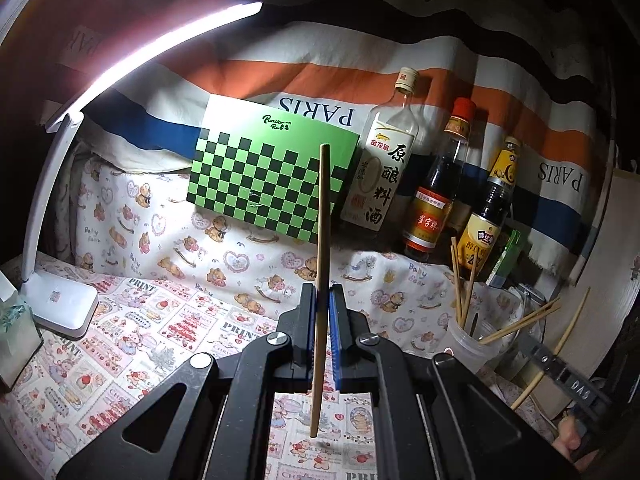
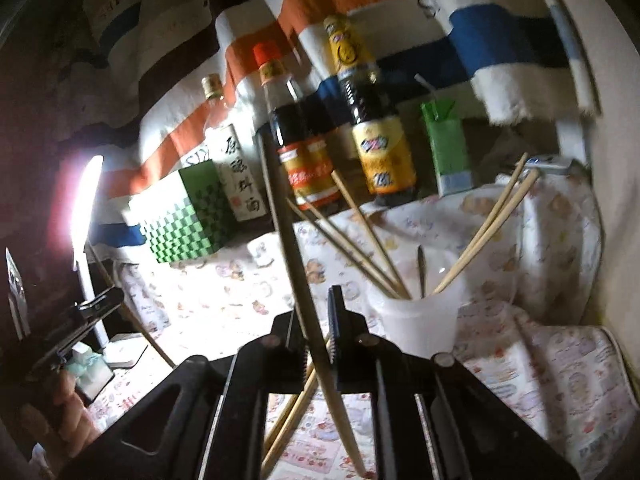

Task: Organize utensils
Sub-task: 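Carry both held chopsticks upright toward the plastic cup, then open the right tool over the cup, then return it to the loose chopsticks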

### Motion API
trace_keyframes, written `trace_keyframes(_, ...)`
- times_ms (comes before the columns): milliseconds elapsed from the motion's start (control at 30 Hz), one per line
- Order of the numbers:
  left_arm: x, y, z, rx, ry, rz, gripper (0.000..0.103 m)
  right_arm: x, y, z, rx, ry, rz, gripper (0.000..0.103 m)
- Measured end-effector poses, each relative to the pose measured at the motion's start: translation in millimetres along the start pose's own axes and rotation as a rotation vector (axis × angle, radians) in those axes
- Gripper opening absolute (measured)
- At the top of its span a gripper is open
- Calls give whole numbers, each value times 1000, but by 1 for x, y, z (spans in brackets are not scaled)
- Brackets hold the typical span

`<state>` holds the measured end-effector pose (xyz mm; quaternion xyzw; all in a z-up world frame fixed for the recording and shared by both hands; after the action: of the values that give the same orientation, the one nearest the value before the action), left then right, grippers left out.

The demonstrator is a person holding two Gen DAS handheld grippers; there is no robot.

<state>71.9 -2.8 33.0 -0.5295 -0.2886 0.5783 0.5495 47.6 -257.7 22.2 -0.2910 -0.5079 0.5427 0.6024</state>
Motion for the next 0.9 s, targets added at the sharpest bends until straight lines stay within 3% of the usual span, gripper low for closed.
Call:
trace_keyframes(400, 8, -6, 6, -16, -7, 26, 5, 8, 23, -24, 100, 35, 66, 9)
trace_keyframes(733, 10, -9, 9, -33, -5, 28, 6, 10, 17, -15, 79, 42, 96, 9)
trace_keyframes(800, 9, -11, 11, -48, -19, 16, 6, 10, 16, -13, 67, 47, 106, 2)
trace_keyframes(900, 9, -12, 13, -60, -23, 6, 6, 11, 16, -12, 59, 70, 133, 0)
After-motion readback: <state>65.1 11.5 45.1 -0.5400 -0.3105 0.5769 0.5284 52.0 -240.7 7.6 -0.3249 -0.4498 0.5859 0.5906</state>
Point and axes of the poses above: each gripper's, at about its wrist camera, not at the fingertips, and z roughly against the way its jaws point, x to its left, y to its underside, the point moved 8 cm from there along -z, roughly the way its jaws point, and after that the axes turned 3 degrees about -z, right-handed, at the moved point
